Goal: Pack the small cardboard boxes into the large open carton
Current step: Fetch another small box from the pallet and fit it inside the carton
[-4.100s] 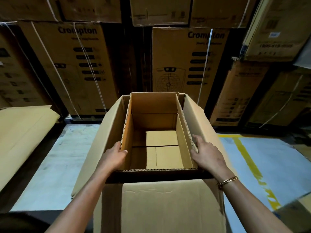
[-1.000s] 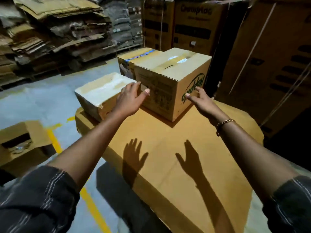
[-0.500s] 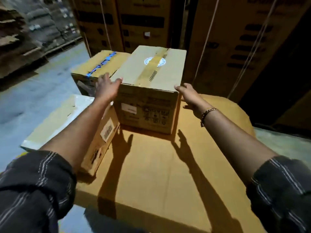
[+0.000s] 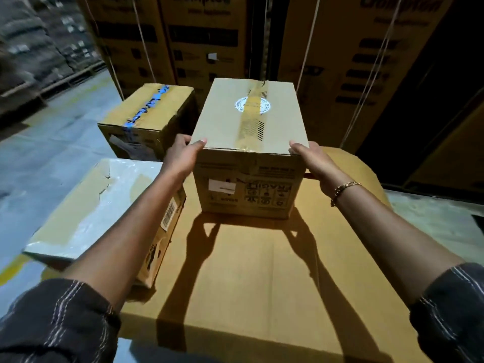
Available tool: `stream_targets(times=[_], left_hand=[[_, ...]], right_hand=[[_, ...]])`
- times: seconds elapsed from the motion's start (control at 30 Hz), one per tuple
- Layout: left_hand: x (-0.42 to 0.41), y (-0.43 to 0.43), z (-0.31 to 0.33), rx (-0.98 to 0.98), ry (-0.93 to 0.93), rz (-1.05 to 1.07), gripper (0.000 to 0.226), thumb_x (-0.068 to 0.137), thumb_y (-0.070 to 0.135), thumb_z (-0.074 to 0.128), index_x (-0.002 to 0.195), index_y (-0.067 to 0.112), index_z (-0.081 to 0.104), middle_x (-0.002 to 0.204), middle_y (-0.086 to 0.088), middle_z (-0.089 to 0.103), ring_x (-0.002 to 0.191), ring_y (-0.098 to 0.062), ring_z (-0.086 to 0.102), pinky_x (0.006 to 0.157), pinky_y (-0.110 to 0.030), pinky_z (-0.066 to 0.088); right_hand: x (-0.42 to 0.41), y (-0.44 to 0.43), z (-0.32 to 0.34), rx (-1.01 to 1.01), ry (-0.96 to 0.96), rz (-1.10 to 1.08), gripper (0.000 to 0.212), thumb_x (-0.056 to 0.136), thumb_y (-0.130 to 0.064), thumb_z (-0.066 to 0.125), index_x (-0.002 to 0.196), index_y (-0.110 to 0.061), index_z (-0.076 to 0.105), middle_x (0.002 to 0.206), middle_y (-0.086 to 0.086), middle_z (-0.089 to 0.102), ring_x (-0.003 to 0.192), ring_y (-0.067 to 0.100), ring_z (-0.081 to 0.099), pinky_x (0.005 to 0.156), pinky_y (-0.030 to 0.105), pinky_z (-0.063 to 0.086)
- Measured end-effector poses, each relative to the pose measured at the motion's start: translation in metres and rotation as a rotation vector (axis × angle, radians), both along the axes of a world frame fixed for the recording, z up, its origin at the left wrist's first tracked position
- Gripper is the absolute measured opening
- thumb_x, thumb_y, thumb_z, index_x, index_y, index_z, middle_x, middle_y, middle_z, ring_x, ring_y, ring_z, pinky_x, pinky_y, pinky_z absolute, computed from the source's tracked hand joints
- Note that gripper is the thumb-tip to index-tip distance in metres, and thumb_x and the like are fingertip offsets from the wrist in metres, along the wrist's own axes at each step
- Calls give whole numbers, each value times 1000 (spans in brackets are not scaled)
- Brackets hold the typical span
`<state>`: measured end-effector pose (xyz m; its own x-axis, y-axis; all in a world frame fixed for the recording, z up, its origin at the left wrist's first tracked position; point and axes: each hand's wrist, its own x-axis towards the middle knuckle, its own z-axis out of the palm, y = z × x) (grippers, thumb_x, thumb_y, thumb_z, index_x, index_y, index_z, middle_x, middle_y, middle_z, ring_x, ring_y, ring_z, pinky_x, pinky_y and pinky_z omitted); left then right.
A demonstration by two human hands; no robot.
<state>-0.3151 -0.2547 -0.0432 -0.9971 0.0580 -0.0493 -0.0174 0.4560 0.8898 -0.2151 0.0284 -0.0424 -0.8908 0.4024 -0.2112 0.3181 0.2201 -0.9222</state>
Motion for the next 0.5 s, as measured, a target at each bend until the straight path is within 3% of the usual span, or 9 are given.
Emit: stream_targets(times=[0.13, 0.3, 0.4, 0.5], left_hand=[[41, 14, -2, 4, 5, -101, 55, 88, 65, 56, 127, 27, 54, 126, 0, 64, 113, -21, 62, 94, -52, 56], [96, 31, -1, -107, 29, -204, 21, 98, 40, 62, 103, 20, 58, 105, -2, 68, 95, -17, 67, 76, -43, 63], [115, 36, 8, -126, -85, -286, 34, 97, 49, 60, 96, 14, 61, 97, -8, 69, 85, -25, 69, 64, -37, 58], [116, 51, 15, -282, -122, -260, 52, 94, 65, 54, 106, 15, 64, 100, -7, 67, 87, -23, 66, 64, -32, 49]], right_hand=[[52, 30, -9, 91, 10, -145, 55, 94, -61, 55, 133, -23, 52, 118, -5, 67, 99, 13, 66, 66, 32, 50], [133, 63, -1, 285, -24, -211, 48, 96, -60, 52, 101, -13, 54, 91, 4, 63, 82, 24, 63, 61, 35, 52], [168, 85, 6, 336, -107, -175, 49, 98, -58, 52, 97, -9, 57, 86, 4, 58, 71, 19, 55, 55, 30, 41], [169, 103, 10, 283, -188, -120, 58, 95, -67, 51, 114, -13, 66, 106, 4, 66, 86, 23, 65, 59, 30, 46]])
